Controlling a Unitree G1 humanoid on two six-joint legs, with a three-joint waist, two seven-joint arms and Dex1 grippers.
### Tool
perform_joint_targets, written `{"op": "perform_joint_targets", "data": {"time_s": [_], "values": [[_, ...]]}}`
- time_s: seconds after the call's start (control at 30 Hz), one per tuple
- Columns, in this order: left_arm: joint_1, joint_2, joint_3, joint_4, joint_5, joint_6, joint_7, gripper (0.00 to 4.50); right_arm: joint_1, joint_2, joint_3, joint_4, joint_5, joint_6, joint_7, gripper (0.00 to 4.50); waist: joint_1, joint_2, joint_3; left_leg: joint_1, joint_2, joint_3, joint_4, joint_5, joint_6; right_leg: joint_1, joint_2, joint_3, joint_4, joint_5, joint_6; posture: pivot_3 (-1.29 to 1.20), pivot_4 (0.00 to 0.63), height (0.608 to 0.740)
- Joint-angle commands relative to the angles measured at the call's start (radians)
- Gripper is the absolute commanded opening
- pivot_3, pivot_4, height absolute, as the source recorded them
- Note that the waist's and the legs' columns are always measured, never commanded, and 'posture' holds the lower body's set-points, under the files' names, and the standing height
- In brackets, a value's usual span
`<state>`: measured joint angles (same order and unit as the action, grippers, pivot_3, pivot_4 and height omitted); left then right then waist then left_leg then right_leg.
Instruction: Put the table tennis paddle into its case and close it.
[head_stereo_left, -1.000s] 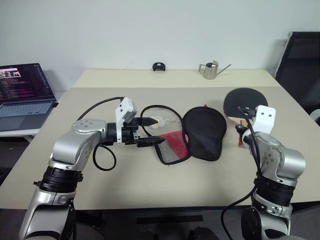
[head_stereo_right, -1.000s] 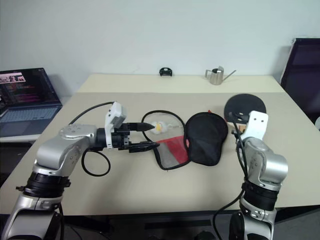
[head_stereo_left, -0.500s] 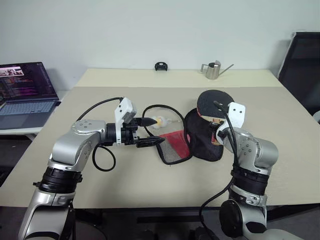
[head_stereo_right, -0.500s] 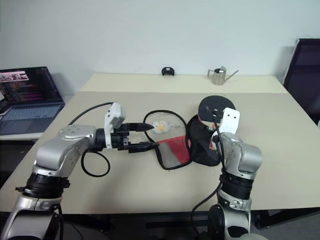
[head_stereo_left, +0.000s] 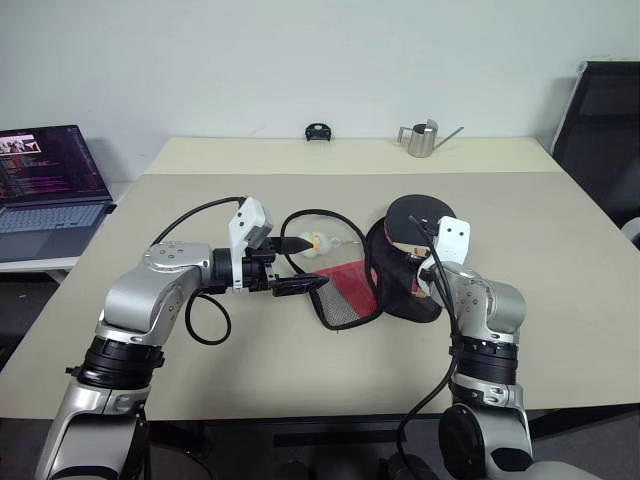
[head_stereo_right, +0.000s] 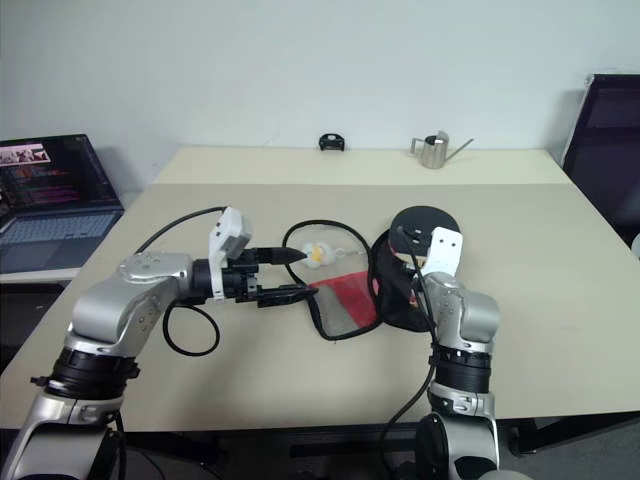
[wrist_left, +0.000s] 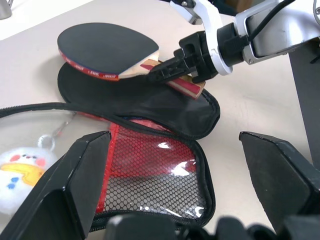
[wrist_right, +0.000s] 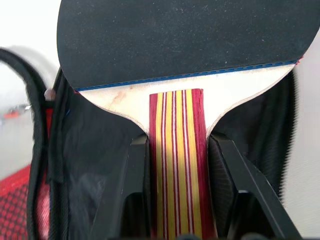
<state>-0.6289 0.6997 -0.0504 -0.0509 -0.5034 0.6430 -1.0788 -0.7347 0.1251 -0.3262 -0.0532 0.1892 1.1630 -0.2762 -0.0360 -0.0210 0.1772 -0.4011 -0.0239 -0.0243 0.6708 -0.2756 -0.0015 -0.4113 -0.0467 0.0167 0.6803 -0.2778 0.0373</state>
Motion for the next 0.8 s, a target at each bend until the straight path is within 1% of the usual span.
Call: {"op": "perform_joint_targets", "data": {"time_s": [0.03, 0.3, 0.8], "values": [[-0.002, 0.007, 0.030, -0.048, -0.009, -0.011, 0.005, 4.50, 0.036, 0.111, 0.026, -0.075, 0.031, 0.004, -0.015, 1.16, 0.000, 0.000, 0.000, 0.000, 0.000, 0.000, 0.000, 0.000, 0.000, 0.000, 0.000, 0.000, 0.000, 0.000, 0.000, 0.00, 0.150, 0.740], [-0.003, 0.002, 0.026, -0.049, -0.009, -0.010, 0.006, 4.50, 0.090, 0.139, 0.069, -0.145, 0.066, 0.053, -0.051, 1.16, 0.000, 0.000, 0.000, 0.000, 0.000, 0.000, -0.001, 0.000, 0.000, 0.000, 0.000, 0.000, 0.000, 0.000, 0.000, 0.00, 0.150, 0.740], [0.000, 0.000, 0.025, -0.056, -0.011, -0.005, 0.010, 4.50, 0.119, 0.133, 0.099, -0.091, 0.100, 0.024, -0.077, 1.16, 0.000, 0.000, 0.000, 0.000, 0.000, 0.000, -0.001, 0.000, 0.000, 0.000, 0.000, 0.000, 0.000, 0.000, 0.000, 0.00, 0.150, 0.740]]}}
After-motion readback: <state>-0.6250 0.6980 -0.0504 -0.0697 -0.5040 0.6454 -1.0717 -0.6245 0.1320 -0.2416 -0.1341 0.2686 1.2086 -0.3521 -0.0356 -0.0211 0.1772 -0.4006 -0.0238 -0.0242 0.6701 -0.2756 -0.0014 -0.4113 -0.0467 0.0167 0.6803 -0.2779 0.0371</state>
